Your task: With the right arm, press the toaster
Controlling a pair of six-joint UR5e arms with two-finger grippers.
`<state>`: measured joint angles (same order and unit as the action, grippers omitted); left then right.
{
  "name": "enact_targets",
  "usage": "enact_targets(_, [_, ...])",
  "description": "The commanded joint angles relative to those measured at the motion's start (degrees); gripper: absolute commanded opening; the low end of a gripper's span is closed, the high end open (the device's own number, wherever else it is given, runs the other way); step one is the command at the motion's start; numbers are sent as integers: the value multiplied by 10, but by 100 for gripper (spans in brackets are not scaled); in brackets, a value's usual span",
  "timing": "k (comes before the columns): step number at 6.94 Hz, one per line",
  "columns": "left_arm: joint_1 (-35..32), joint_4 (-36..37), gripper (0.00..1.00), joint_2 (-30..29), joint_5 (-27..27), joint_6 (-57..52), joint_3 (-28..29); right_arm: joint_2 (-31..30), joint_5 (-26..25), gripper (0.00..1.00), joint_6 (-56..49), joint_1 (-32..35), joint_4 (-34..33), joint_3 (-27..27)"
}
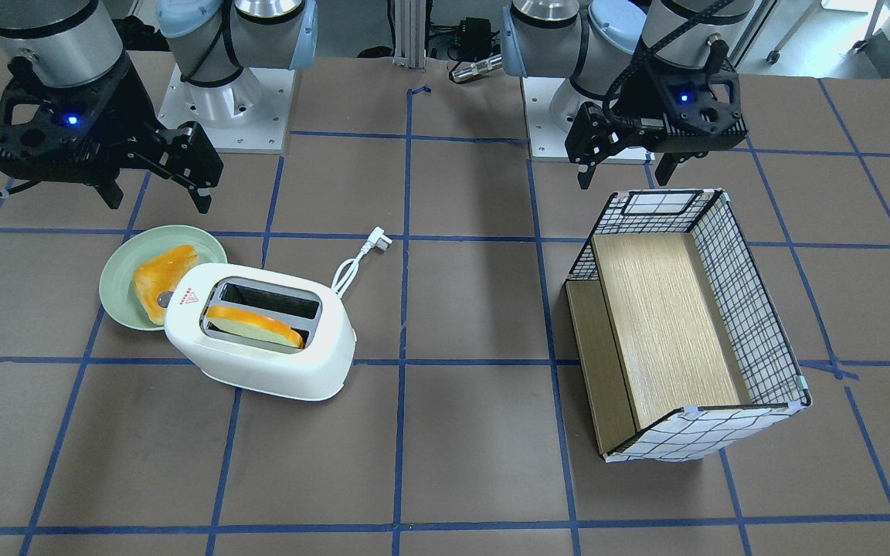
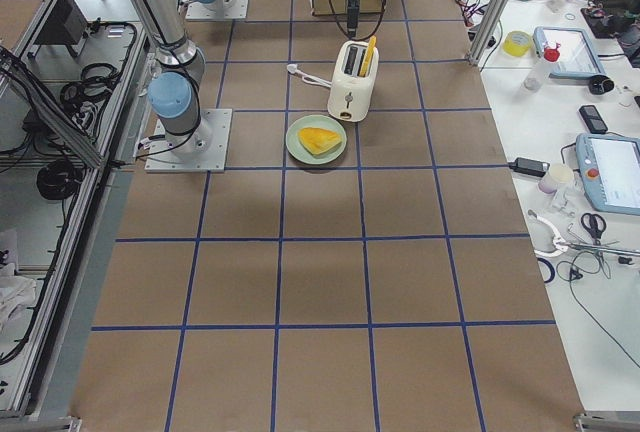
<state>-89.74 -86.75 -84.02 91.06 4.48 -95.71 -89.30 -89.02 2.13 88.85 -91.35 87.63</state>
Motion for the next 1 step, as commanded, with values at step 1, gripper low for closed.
enact_targets(1, [0, 0, 100, 0, 0, 0, 0, 0, 0, 100, 0, 0, -1, 1])
